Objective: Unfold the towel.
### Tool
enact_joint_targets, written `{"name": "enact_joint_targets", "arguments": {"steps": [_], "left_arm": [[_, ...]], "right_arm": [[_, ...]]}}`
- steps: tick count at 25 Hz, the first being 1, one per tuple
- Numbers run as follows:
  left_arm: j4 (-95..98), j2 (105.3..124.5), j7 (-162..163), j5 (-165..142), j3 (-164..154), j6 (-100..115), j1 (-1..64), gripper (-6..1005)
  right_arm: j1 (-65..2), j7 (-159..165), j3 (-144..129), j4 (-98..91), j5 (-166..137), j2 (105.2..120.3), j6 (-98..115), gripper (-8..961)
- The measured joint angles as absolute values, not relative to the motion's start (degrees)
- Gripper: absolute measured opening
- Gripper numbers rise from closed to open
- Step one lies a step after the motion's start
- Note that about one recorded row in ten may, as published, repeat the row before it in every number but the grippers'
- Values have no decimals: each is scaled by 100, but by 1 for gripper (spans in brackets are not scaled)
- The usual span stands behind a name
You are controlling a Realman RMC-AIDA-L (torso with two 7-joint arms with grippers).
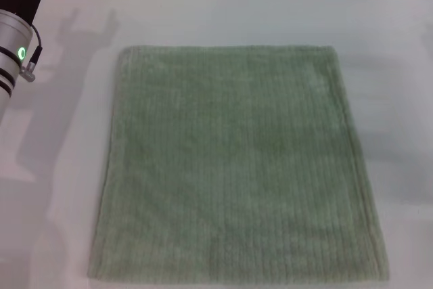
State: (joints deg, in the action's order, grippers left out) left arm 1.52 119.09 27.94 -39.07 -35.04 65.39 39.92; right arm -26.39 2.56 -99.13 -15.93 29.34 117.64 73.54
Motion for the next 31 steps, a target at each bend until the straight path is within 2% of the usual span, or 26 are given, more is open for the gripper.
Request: {"name": "enact_joint_targets", "arguments": {"steps": [5, 24, 31], "left_arm": [[59, 11908, 2674, -3904, -3390, 6568, 3992, 826], [66, 11908, 2614, -3902, -3383, 6586, 4016, 825], [27, 11909, 2623, -3902, -3383, 6582, 3987, 825]], "right_arm": [[-2654, 261, -9877, -1557, 2971, 11724, 7353, 781], [-2717, 253, -9808, -1485, 3033, 11717, 7223, 773], [-2762, 219, -9613, -1451, 3033, 11796, 7088, 774]]}}
